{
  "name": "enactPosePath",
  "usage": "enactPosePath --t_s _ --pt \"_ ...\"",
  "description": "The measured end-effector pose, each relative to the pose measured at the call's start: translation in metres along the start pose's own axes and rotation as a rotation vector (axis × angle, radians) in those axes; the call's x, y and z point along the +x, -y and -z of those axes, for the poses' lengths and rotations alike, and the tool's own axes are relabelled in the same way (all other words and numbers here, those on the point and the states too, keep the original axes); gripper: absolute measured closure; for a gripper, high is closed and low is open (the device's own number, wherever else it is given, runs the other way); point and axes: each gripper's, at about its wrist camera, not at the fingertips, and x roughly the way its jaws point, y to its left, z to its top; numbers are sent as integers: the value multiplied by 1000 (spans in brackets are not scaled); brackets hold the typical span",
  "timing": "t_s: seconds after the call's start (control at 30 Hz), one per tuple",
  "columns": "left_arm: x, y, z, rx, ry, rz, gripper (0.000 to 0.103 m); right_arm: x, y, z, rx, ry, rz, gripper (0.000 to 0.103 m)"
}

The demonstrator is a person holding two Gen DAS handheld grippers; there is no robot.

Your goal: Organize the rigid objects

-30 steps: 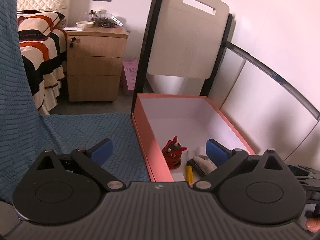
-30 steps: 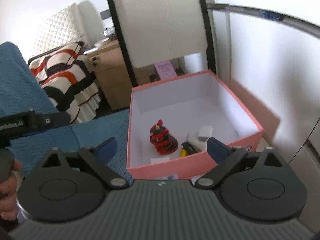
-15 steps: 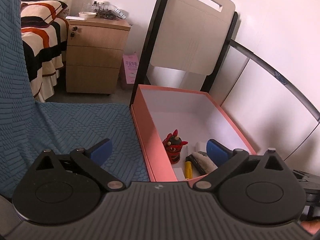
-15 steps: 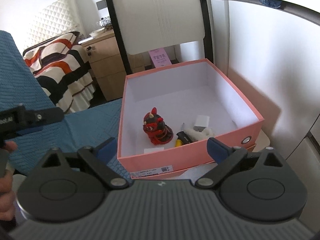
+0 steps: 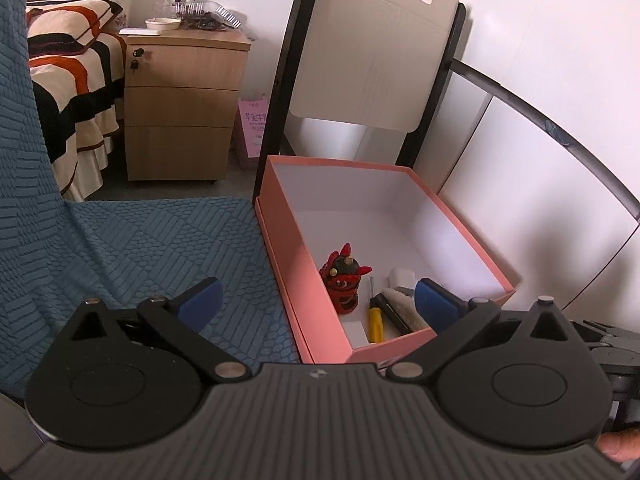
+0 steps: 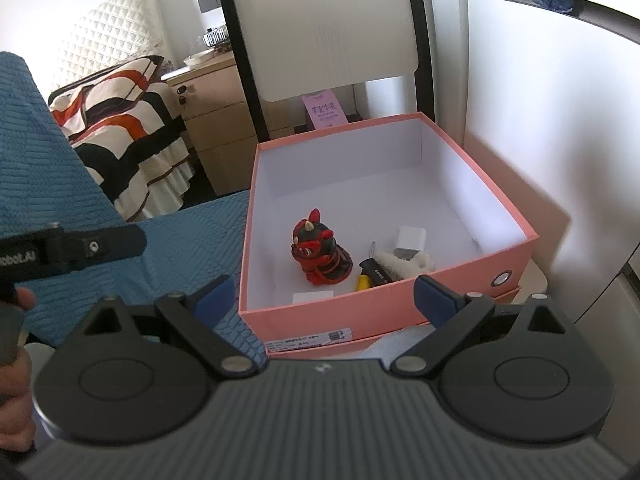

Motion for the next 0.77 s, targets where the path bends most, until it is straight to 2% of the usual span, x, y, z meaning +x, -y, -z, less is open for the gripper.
enactPosePath --t_s 0.77 --pt "0 1 3 6 -4 -5 0 2 -2 4 -7 -26 7 5"
